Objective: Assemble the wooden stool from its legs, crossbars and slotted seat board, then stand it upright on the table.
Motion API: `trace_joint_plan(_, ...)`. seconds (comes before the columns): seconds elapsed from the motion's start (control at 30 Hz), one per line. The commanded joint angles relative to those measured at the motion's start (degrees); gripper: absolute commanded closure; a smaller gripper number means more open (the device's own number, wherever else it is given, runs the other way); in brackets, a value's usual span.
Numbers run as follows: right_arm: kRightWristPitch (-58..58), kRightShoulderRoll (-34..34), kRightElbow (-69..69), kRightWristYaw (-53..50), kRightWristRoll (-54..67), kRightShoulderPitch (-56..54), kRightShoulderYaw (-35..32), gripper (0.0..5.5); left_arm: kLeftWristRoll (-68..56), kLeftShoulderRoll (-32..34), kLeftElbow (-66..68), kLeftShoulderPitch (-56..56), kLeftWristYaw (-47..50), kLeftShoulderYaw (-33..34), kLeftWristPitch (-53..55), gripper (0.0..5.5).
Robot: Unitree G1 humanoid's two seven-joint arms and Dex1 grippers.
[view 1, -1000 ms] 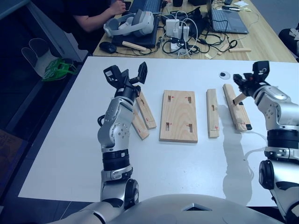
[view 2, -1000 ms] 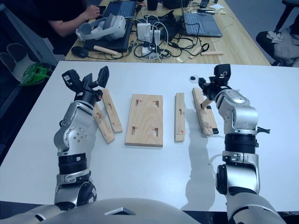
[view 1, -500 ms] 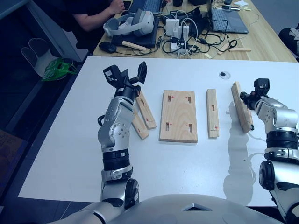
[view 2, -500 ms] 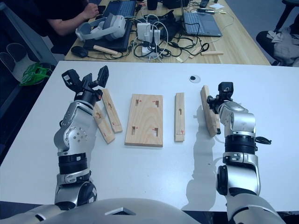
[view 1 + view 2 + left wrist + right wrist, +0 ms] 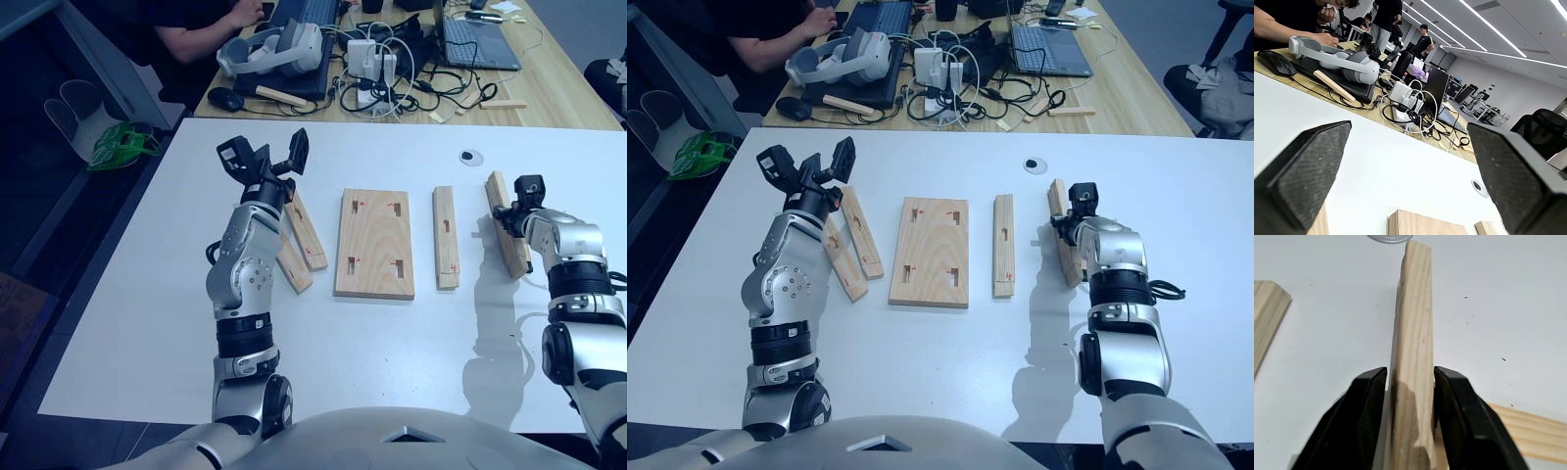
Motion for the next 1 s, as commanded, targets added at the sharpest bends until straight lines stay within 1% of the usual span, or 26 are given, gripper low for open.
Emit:
trace_joint_plan(0.03, -0.43, 0.31, 2.09, 1.34, -0.35, -1.84, 0.24, 4.33, -0.26, 0.06, -0.07, -0.33, 0.22, -0.17, 0.24, 1.12)
trace_joint_plan(0.07, -0.69, 0.32, 2.41, 1.55, -0.46, -1.96, 0.26, 4.45, -0.27, 0.07, -0.07, -0.33, 0.22, -0.16, 0.27, 1.12)
trace_joint_plan(0.27, -0.96, 0.46, 1.85, 2.55, -0.68, -2.05, 0.26, 4.46, -0.3, 0.16, 0.09, -0.53, 0.24, -0.07, 0.33, 1.12)
trace_joint_plan(0.47, -6.19, 0.56, -5.41, 4.79, -1.68, -1.19, 2.13, 4.47, -0.35, 0.26, -0.01, -1.39, 1.41, 0.7, 0.64, 1.12)
trace_joint_plan(0.6, -14.12, -1.01, -11.71, 7.06, -6.27, -1.29, 7.38, 4.48, -4.15, -0.77, 0.19, -7.04, 4.15, 3.22, 2.61, 1.12)
trace_joint_plan(0.7, -20.75, -1.77, -14.73, 8.76, -10.47, -1.94, 11.55, 4.48, -9.02, -3.08, 1.2, -11.97, 6.14, 4.38, 5.18, 1.12)
trace_joint_plan(0.77, -25.37, -1.79, -16.25, 8.52, -13.66, -2.38, 14.21, 4.48, -12.72, -5.88, 2.58, -14.8, 8.85, 5.36, 6.94, 1.12)
trace_joint_plan(0.9, -32.08, 0.24, -18.03, 6.96, -19.09, -2.42, 19.06, 4.49, -19.89, -11.13, 5.86, -18.56, 15.15, 7.52, 8.25, 1.12)
trace_joint_plan(1.0, -35.14, 2.57, -18.64, 5.77, -22.73, -2.56, 22.27, 4.49, -23.79, -12.38, 7.12, -19.18, 17.61, 6.68, 8.95, 1.12)
